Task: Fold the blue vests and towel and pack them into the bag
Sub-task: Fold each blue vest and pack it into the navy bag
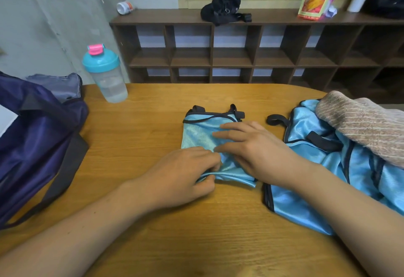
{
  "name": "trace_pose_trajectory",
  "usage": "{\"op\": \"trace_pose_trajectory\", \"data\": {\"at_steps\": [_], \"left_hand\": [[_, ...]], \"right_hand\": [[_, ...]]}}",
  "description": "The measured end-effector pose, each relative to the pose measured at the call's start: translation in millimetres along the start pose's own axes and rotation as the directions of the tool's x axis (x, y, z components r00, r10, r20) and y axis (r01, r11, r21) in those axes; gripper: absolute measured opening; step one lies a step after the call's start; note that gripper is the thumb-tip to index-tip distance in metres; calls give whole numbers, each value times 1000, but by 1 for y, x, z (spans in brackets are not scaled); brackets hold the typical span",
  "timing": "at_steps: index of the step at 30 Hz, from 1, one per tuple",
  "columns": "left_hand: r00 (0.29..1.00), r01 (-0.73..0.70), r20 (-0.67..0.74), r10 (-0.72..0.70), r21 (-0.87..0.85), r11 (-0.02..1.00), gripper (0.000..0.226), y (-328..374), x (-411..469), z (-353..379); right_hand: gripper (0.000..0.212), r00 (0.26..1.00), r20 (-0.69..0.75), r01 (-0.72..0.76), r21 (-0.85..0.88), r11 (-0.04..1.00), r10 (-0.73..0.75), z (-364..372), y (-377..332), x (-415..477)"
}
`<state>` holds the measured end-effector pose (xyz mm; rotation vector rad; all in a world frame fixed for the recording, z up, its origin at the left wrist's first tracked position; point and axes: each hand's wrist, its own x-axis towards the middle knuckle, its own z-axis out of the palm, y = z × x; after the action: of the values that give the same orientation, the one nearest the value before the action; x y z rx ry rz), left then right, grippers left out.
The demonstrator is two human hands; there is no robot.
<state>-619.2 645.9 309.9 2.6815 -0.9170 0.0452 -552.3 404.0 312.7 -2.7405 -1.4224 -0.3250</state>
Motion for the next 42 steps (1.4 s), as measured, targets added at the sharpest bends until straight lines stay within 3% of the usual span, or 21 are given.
{"op": "trace_pose_trajectory", "data": {"at_steps": [6, 11, 13, 15, 17, 18, 21, 25, 28, 30, 33, 37, 39, 42], "left_hand": [[999, 4, 36, -2, -33, 999, 8, 0, 0, -4], [998, 57, 39, -54, -87, 995, 8, -2, 1, -5], [998, 63, 12, -62, -118, 991, 9, -2, 0, -5], [997, 74, -14, -78, -166, 983, 10, -3, -1, -6], [993, 99, -43, -111, -225, 969, 10, -5, -1, -7], [990, 108, -62, -128, -253, 961, 10, -6, -1, -8], [977, 125, -121, -175, -337, 933, 11, -10, 0, -10], [951, 130, -205, -232, -415, 901, 12, -16, 1, -12], [922, 128, -252, -294, -519, 845, 18, -21, 0, -15], [903, 150, -256, -345, -565, 811, 33, -29, 0, -16], [862, 169, -216, -459, -731, 661, 33, -38, 4, -9], [820, 159, -170, -547, -850, 502, 23, -43, 10, 0], [798, 171, -173, -578, -854, 492, 17, -44, 12, 2], [763, 274, -196, -616, -765, 583, 24, -46, 13, 8]], "right_hand": [[61, 979, 45, -196, -68, 978, 199, 17, 17, 0], [54, 982, -18, -189, -8, 982, 189, 15, 20, -2], [47, 978, -104, -167, 120, 979, 180, 3, 16, -1], [43, 967, -137, -141, 411, 901, 214, -14, 9, -1], [47, 977, -29, -141, 651, 746, 210, -29, 4, -4], [51, 981, 53, -170, 680, 713, 184, -33, 2, -5], [63, 968, 187, -248, 590, 769, 169, -27, 1, -6], [19, 983, 1, -151, 574, 805, 183, -11, 6, -3], [6, 950, -35, -211, 658, 722, 310, -5, 11, -4], [14, 912, -18, -257, 756, 602, 411, -2, 11, -3], [29, 862, -1, -270, 846, 461, 507, 4, 13, -2], [64, 806, -39, -328, 801, 501, 590, 12, 12, 2], [59, 778, -73, -354, 769, 531, 624, 13, 10, 4], [46, 742, -91, -410, 721, 558, 664, 15, 7, 6]]}}
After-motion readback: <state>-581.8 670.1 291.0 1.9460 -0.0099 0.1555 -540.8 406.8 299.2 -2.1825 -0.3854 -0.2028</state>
